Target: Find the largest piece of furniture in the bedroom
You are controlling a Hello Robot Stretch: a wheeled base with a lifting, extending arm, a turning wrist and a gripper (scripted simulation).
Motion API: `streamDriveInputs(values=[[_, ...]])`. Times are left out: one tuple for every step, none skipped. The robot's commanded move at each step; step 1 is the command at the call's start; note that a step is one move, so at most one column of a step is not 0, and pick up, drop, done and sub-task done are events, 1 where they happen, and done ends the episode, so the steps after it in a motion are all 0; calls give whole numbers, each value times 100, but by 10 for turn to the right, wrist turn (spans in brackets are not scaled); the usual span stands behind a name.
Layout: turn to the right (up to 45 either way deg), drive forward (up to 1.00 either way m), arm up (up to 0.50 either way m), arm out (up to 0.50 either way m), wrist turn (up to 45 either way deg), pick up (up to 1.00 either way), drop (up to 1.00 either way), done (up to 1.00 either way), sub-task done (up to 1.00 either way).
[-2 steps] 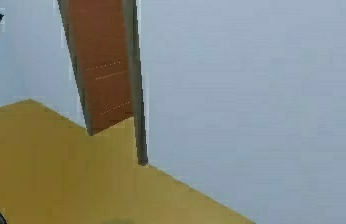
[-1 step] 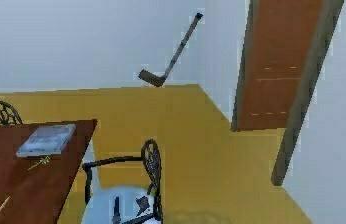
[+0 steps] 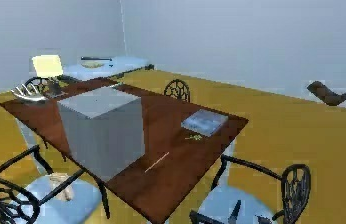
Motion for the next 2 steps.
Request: streamDriveInputs(values=[[-450, 0, 0, 0, 0, 0, 0, 0, 0], [-450, 0, 0, 0, 0, 0, 0, 0, 0]])
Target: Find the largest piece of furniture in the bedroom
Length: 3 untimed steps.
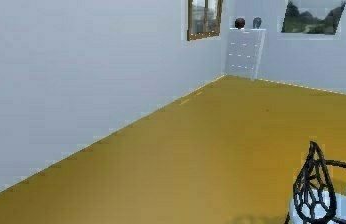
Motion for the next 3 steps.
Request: streamDriveInputs(values=[[0, 85, 0, 0, 0, 0, 0, 0, 0], [360, 0, 0, 0, 0, 0, 0, 0, 0], [0, 100, 0, 0, 0, 0, 0, 0, 0]])
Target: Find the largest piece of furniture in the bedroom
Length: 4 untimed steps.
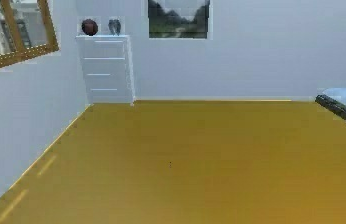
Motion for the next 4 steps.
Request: streamDriveInputs(values=[[240, 0, 0, 0, 0, 0, 0, 0, 0], [0, 100, 0, 0, 0, 0, 0, 0, 0], [240, 0, 0, 0, 0, 0, 0, 0, 0], [0, 10, 0, 0, 0, 0, 0, 0, 0]])
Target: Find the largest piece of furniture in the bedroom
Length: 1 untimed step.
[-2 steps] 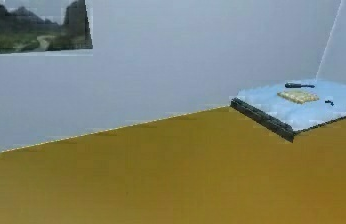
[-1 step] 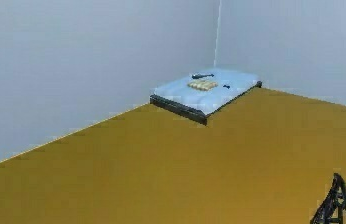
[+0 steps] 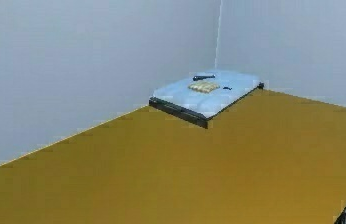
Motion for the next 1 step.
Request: streamDriveInputs(values=[[30, 0, 0, 0, 0, 0, 0, 0, 0]])
